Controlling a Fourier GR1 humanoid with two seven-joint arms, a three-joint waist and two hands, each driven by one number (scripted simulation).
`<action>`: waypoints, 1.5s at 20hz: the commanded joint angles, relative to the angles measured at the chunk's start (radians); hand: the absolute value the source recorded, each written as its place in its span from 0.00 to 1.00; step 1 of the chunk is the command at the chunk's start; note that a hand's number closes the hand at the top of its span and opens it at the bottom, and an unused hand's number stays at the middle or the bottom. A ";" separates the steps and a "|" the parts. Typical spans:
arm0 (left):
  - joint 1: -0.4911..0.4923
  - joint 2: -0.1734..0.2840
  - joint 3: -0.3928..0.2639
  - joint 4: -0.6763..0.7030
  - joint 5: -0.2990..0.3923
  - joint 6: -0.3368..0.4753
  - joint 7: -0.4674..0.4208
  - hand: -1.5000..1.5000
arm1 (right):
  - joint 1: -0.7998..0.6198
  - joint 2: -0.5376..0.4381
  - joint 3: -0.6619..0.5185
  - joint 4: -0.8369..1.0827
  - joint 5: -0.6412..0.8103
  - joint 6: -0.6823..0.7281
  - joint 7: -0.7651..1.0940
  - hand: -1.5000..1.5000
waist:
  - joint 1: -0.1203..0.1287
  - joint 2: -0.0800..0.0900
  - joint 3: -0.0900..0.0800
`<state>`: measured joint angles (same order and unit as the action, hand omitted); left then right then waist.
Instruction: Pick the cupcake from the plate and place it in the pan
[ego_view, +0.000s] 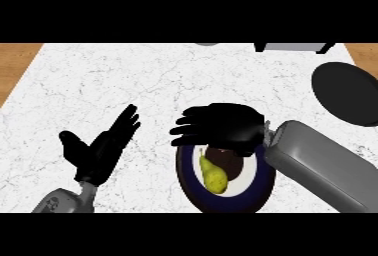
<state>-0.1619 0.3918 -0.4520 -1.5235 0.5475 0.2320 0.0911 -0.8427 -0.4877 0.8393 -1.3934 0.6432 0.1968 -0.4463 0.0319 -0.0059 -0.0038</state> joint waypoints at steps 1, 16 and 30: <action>0.012 0.012 0.027 0.012 0.011 -0.007 -0.006 0.50 | -0.069 -0.023 0.147 -0.040 0.243 0.048 0.167 0.00 | -0.029 -0.013 -0.001; 0.031 -0.005 0.064 0.013 -0.009 -0.051 0.007 0.50 | 0.075 0.224 0.382 -0.120 0.569 0.575 0.661 0.00 | -0.031 0.004 0.004; 0.080 -0.024 0.131 -0.017 -0.048 -0.130 0.027 0.50 | 0.129 0.110 0.304 -0.066 0.831 0.362 0.579 0.00 | -0.028 0.005 0.004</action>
<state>-0.1090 0.3487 -0.3437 -1.5220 0.4928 0.1480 0.1140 -0.7017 -0.3371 1.1818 -1.4497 1.4181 0.5828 0.1536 0.0036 -0.0008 0.0000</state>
